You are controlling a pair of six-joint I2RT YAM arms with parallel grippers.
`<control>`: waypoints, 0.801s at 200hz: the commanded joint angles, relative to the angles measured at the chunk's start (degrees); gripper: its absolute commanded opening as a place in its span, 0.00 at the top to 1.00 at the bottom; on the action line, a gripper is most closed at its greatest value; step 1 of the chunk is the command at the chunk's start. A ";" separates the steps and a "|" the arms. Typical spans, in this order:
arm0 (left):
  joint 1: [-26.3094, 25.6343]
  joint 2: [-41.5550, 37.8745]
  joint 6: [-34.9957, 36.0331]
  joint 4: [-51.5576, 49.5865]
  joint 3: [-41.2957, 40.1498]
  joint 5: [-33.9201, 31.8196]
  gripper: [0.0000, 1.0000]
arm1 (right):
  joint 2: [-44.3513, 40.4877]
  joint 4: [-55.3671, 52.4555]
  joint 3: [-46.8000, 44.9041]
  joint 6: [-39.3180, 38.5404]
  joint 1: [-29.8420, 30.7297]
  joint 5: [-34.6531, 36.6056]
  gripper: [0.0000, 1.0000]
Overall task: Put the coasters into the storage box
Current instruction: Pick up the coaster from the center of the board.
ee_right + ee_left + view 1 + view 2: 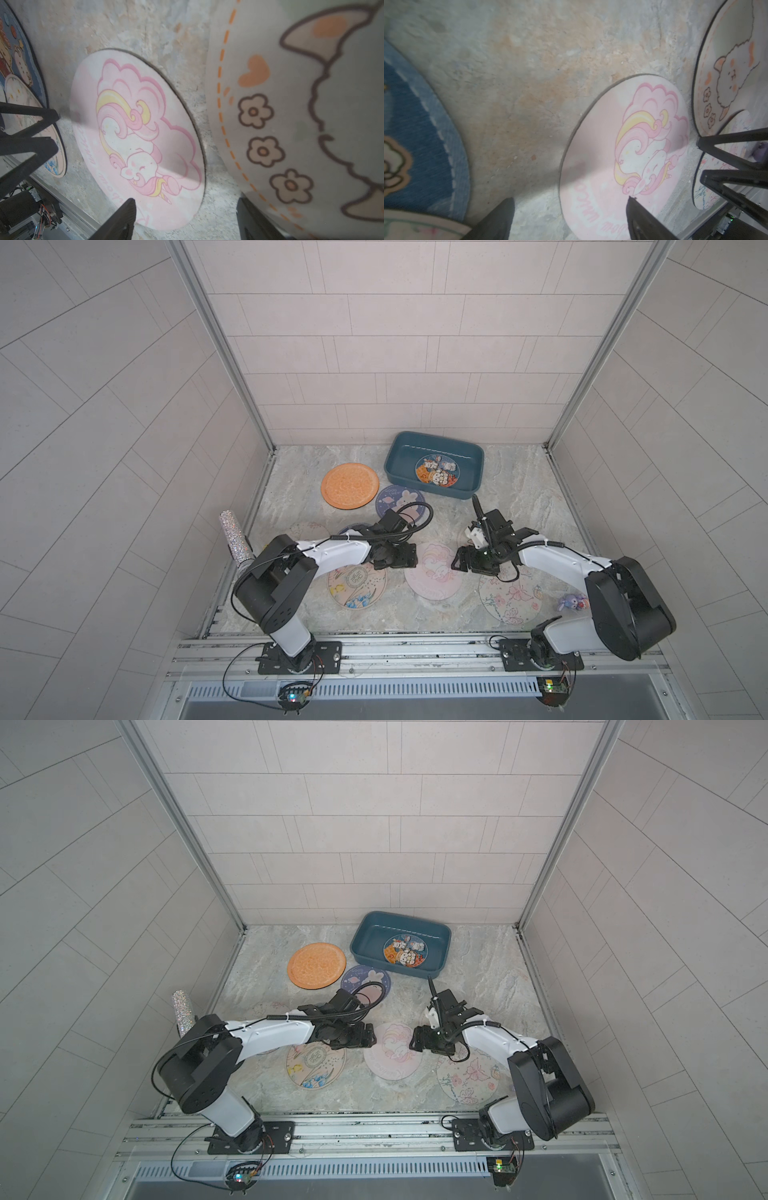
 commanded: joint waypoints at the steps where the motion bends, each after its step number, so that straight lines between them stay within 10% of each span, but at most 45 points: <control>1: -0.72 2.04 -0.77 -1.72 0.34 0.98 0.12 | 0.90 2.01 -0.71 1.79 0.56 1.01 0.21; 160: -1.43 6.35 -0.57 -1.87 1.86 4.90 0.18 | 5.58 5.36 -2.14 3.02 3.46 0.92 0.39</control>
